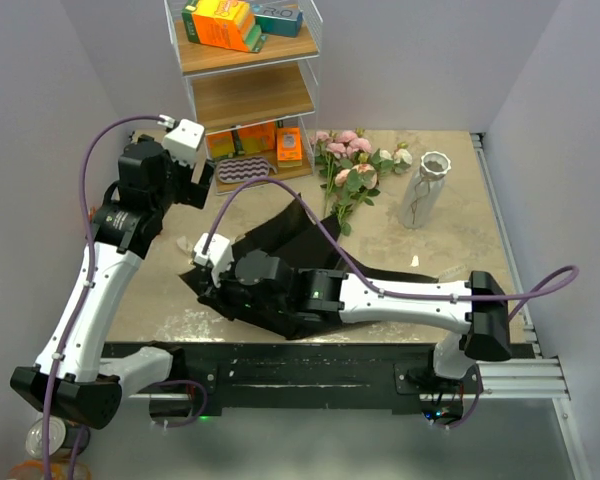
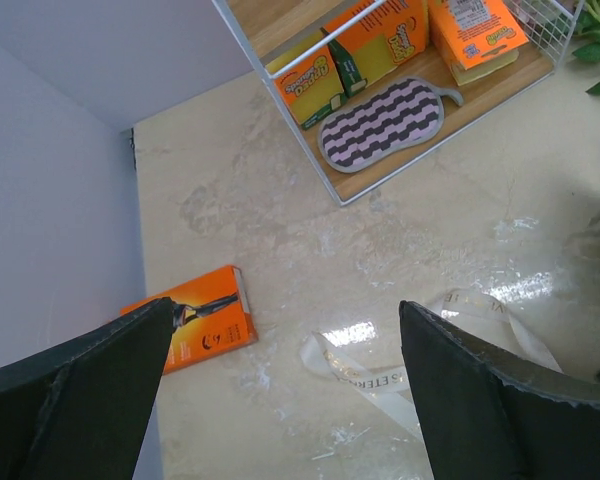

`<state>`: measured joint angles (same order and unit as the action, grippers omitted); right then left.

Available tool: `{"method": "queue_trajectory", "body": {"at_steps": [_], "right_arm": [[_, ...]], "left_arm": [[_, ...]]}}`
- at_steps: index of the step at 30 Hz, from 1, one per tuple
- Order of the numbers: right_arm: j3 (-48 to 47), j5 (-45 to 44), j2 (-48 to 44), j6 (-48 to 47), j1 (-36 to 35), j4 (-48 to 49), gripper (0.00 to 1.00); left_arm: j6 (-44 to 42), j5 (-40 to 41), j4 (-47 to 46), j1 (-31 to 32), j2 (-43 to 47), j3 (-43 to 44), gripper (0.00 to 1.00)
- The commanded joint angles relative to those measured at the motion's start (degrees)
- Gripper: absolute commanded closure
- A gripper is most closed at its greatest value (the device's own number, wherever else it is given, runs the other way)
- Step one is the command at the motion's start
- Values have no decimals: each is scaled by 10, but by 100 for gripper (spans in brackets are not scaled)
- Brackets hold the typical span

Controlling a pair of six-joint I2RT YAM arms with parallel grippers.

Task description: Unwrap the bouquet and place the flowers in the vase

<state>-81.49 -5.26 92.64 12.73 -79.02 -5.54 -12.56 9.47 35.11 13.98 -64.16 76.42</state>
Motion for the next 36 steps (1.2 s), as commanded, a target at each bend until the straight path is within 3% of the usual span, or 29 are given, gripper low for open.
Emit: {"method": "queue_trajectory", "body": {"at_steps": [1, 2, 3, 4, 6, 8, 14, 20, 27, 31, 36], "right_arm": [[-23, -6, -20, -11, -10, 8, 74], [4, -13, -33, -9, -10, 9, 65], [22, -24, -47, -2, -10, 11, 46], [40, -36, -85, 2, -10, 12, 37], [88, -61, -123, 12, -10, 6, 22], [115, -70, -168, 19, -10, 4, 16], [108, -67, -201, 23, -10, 12, 11], [42, -27, -108, 14, -9, 10, 12], [27, 23, -21, 24, 6, 41, 19], [-71, 51, 62, 13, 6, 27, 18], [-237, 82, 168, -8, 6, -9, 12]], "left_arm": [[8, -15, 0, -4, 7, 18, 1], [3, -26, 3, -4, 6, 18, 1], [1, -37, 7, -4, 3, 18, 1], [-1, -48, 11, -4, 0, 19, 1], [-4, -87, 18, -4, -10, 28, 1], [-6, -144, 31, -4, -19, 43, 1], [-6, -312, 93, 3, -84, 170, 1], [17, -318, 103, 39, -125, 248, 2], [27, -169, 74, 23, -69, 244, 6], [41, -30, 97, 17, -60, 316, 4], [41, 49, 81, 15, -23, 347, 1]]}}
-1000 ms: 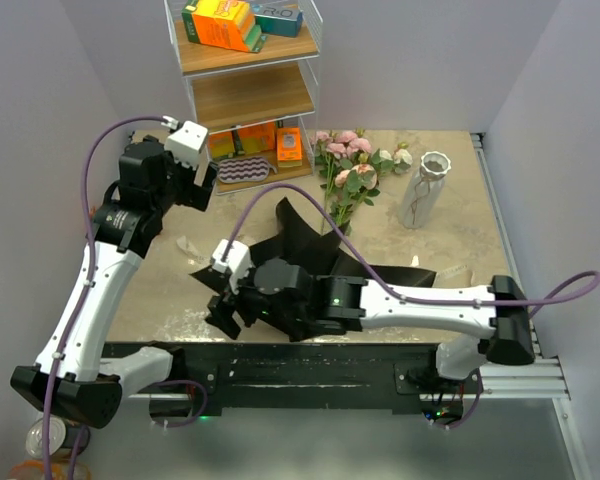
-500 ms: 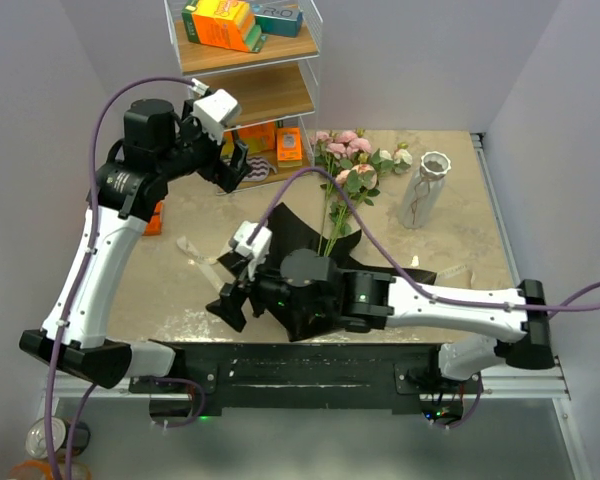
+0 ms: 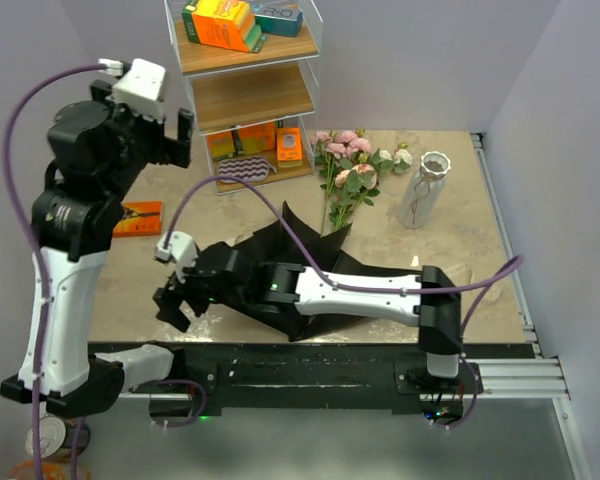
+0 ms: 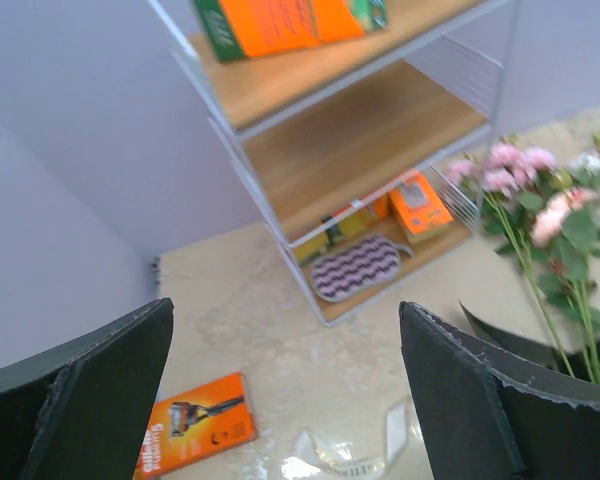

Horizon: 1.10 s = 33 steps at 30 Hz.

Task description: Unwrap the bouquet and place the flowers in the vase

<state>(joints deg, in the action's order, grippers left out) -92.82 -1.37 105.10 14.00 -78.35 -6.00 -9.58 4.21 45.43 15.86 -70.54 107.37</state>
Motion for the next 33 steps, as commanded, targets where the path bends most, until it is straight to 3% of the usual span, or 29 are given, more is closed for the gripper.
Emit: {"method": "queue_trajectory", "body": {"at_steps": [1, 7, 15, 19, 23, 27, 33], "right_arm": [[-143, 44, 65, -24, -1, -15, 11], [-229, 44, 96, -46, 1, -67, 10], [-49, -11, -139, -15, 71, -53, 9], [-17, -42, -240, -21, 128, -92, 9], [46, -57, -341, -34, 198, -133, 9], [119, -83, -443, -39, 238, -161, 9], [188, -123, -564, -3, 238, -198, 9]], "left_arm": [[2, 106, -23, -4, 44, 36, 1], [-12, 86, -14, -4, 57, 35, 1], [-5, -33, -16, -5, 33, 84, 1], [11, -184, 7, -4, -17, 139, 1], [18, -351, 8, 4, -62, 100, 1], [-3, -344, 29, 118, -129, 72, 1], [-16, -326, 26, 208, -235, 21, 1]]}}
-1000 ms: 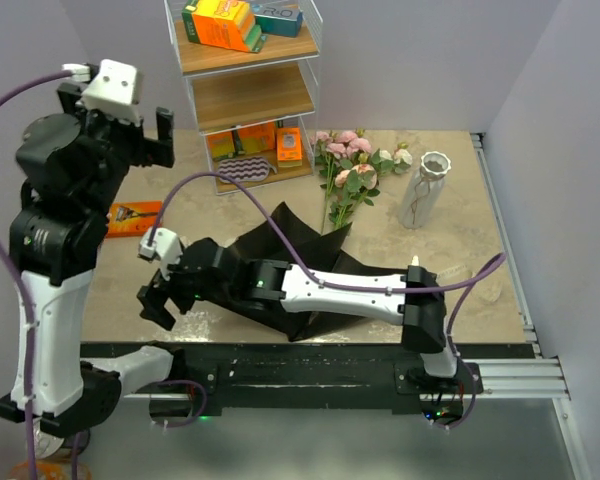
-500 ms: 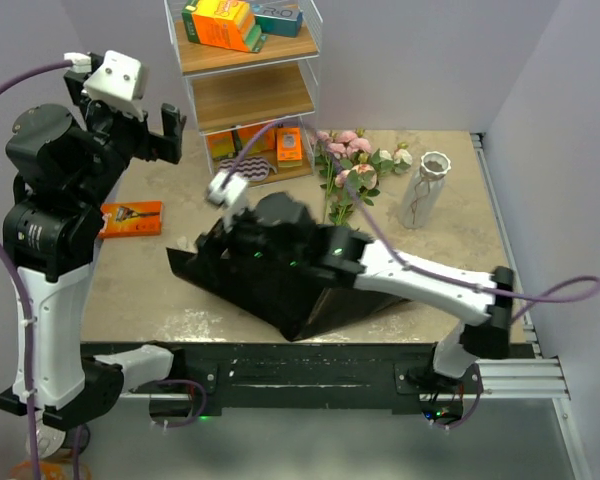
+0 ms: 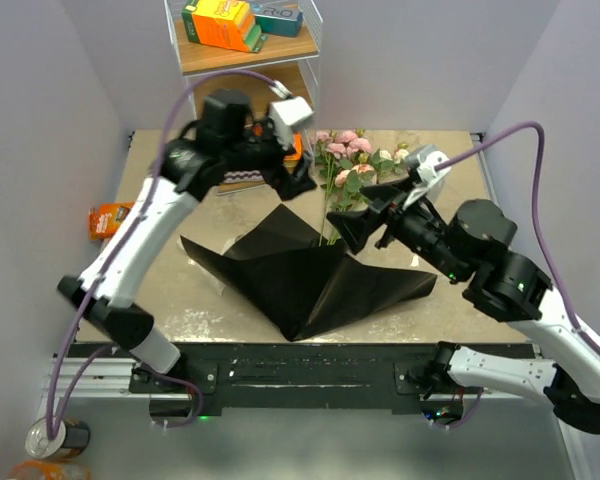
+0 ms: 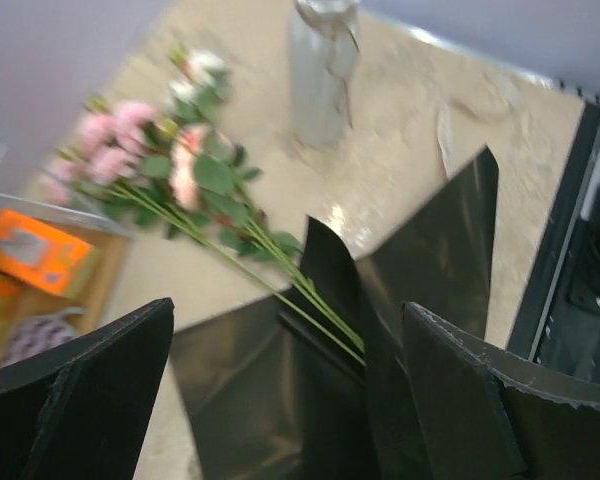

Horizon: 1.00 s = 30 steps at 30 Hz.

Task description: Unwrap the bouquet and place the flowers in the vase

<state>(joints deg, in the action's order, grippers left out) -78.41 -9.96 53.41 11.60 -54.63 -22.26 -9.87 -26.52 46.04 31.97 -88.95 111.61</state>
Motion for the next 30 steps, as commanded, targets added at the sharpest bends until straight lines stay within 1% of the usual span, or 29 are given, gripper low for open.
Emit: {"method": "queue_trajectory", "body": {"at_steps": [1, 2, 3, 4, 6, 7, 9, 10, 13, 22, 26, 27, 30], "right_arm": [[55, -38, -58, 27, 1, -31, 9], [64, -36, -79, 39, 1, -27, 9], [78, -34, -87, 44, 1, -26, 9], [82, -32, -94, 49, 1, -27, 9], [88, -32, -107, 58, 1, -29, 9], [87, -33, -110, 59, 1, -37, 9], [83, -36, -117, 60, 1, -45, 10], [81, -37, -120, 59, 1, -51, 10], [77, -37, -125, 55, 1, -56, 10], [77, -29, -132, 52, 1, -56, 10], [78, -30, -132, 52, 1, -57, 11], [79, -31, -129, 52, 1, -56, 12], [78, -26, -127, 53, 1, -54, 13]], "left_arm": [[-20, 3, 14, 61, -86, -34, 0], [-26, 15, 12, 77, -105, -38, 1], [-36, 28, 9, 106, -125, -39, 1], [-38, 55, 7, 119, -162, -34, 1], [-36, 61, 6, 135, -191, -23, 1], [-36, 78, -1, 138, -206, -18, 1], [-40, 114, -16, 150, -214, -24, 1], [-40, 145, -24, 152, -221, -30, 1], [-40, 174, -31, 159, -227, -45, 1], [-66, 223, -68, 167, -226, -120, 1], [-73, 215, -61, 167, -229, -128, 1], [-78, 209, -61, 168, -228, -130, 1], [-86, 205, -61, 167, -223, -137, 15]]}}
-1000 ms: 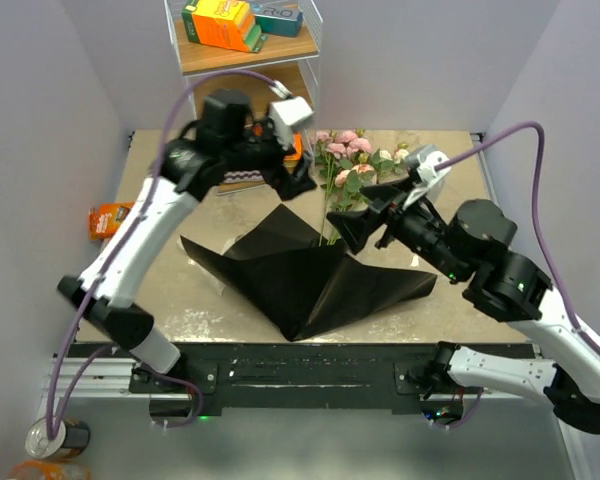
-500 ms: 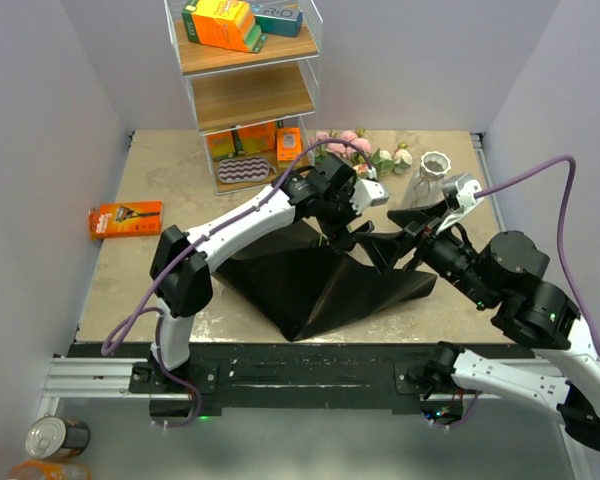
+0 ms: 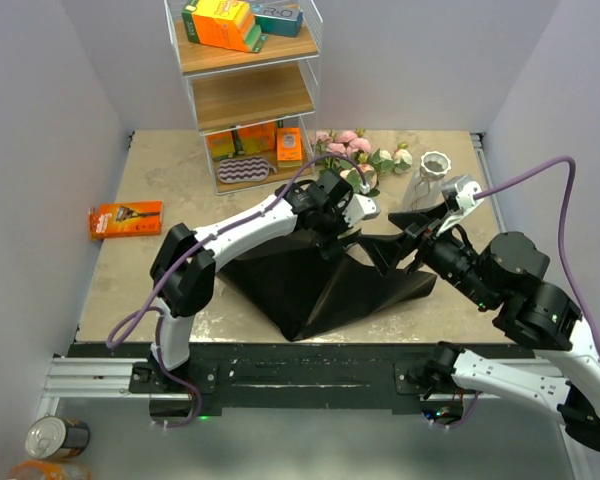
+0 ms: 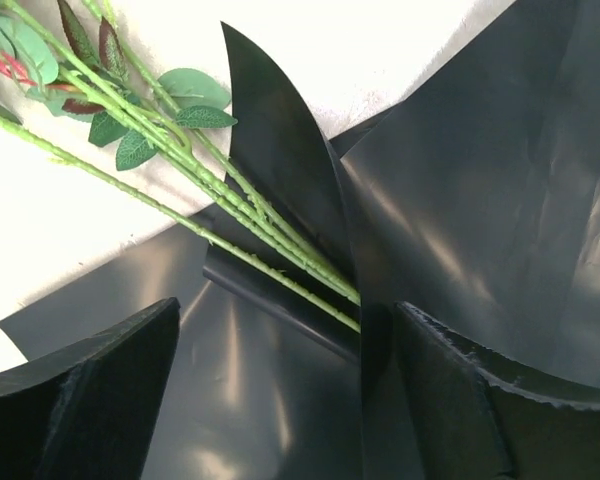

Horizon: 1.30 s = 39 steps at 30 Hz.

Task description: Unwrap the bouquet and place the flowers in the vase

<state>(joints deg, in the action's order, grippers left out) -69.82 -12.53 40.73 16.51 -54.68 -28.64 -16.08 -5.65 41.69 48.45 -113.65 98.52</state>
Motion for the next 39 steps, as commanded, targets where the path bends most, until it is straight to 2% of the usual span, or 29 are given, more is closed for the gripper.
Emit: {"method": "queue_trajectory", "body": {"at_steps": [1, 3, 4, 6, 7, 16, 21, 29, 35, 39], "right_arm": [[-8, 0, 0, 5, 1, 10, 13], [-8, 0, 1, 4, 1, 10, 14], [-9, 0, 1, 5, 1, 10, 15], [-9, 0, 1, 6, 1, 10, 15], [-9, 0, 2, 7, 1, 10, 16], [-21, -7, 9, 5, 1, 5, 17], [-32, -12, 13, 4, 1, -3, 18], [-42, -38, 15, -3, 1, -15, 19], [-53, -64, 14, -13, 1, -20, 19], [-69, -85, 23, -22, 1, -26, 19]], "left_arm": [[-26, -10, -16, 2, 24, -6, 25], [-30, -17, -10, 2, 22, -4, 38], [-31, -24, -7, 2, 21, -3, 50], [-32, -27, 0, 2, 21, 1, 62], [-32, -27, 1, 2, 21, 2, 71], [-29, -39, 38, 1, 42, 48, 100], [-35, -107, 96, 1, 62, 92, 100], [-74, -185, 141, 2, 135, 79, 100], [-113, -213, 160, 4, 241, 65, 100], [-161, -264, 163, 5, 336, 1, 100]]}}
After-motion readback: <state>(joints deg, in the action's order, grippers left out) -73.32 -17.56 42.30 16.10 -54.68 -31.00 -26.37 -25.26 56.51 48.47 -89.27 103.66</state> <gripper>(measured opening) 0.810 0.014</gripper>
